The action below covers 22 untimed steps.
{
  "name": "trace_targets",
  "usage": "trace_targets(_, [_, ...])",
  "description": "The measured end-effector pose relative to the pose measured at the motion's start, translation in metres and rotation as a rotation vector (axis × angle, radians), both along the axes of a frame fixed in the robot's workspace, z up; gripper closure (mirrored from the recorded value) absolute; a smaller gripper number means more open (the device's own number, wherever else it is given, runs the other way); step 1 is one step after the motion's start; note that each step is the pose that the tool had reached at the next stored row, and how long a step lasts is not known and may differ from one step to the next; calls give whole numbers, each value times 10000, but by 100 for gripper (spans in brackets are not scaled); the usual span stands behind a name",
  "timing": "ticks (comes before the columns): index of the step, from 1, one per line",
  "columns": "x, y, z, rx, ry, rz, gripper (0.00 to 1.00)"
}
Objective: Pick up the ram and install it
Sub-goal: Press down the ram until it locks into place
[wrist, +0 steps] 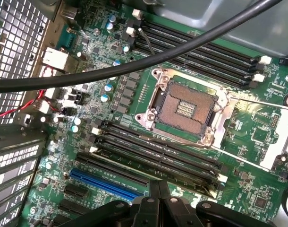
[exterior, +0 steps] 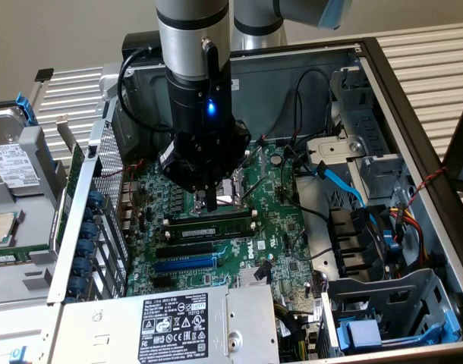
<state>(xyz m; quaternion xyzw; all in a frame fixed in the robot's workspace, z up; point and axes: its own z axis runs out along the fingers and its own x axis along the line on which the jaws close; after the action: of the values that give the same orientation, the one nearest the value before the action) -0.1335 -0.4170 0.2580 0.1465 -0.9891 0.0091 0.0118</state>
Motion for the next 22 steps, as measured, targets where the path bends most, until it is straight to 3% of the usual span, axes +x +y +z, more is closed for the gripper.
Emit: trace_targets(22, [0, 0, -1, -6, 0, -2990, 89])
